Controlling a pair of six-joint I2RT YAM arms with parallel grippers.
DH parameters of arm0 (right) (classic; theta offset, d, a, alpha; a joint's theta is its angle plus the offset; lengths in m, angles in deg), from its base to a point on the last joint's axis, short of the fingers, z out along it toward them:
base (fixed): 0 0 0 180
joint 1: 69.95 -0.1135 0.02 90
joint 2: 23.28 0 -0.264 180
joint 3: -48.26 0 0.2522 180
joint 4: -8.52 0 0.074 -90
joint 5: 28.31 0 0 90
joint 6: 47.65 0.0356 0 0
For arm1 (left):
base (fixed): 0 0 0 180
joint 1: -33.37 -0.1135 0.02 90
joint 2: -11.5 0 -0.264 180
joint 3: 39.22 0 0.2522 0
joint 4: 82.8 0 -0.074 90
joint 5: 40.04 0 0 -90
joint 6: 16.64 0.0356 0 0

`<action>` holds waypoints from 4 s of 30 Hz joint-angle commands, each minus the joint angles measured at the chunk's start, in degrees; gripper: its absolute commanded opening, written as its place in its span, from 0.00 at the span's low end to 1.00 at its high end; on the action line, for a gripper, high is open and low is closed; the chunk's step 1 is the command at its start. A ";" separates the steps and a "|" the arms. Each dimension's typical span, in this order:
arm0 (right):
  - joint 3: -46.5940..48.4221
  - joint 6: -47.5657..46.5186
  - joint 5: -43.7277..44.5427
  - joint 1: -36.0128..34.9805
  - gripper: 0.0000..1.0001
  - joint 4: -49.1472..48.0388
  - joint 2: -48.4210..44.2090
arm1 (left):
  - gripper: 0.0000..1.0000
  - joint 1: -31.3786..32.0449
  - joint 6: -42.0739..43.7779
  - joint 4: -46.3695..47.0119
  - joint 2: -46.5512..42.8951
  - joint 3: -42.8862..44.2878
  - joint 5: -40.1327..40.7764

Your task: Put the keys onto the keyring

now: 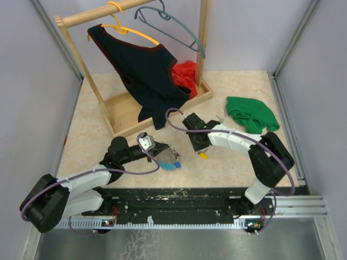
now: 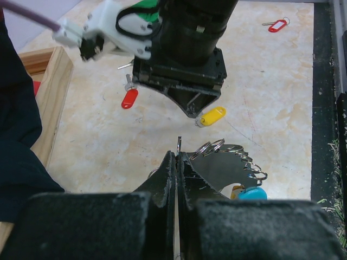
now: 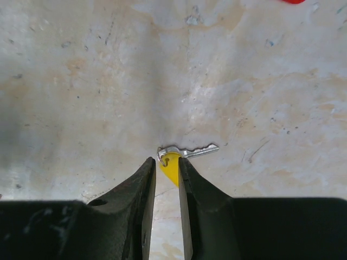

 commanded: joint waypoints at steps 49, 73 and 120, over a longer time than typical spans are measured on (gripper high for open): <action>-18.77 -3.81 5.24 -4.10 0.08 -26.52 -10.48 | 0.00 -0.56 -1.33 2.69 0.55 0.52 -1.81; -16.16 -14.58 -6.63 -4.10 0.00 -23.62 -21.23 | 0.00 -0.65 -1.15 2.78 0.32 0.41 -3.06; -8.88 -56.01 -28.50 -12.76 0.00 -20.62 -28.34 | 0.00 -3.81 3.65 6.13 3.15 -0.08 -18.37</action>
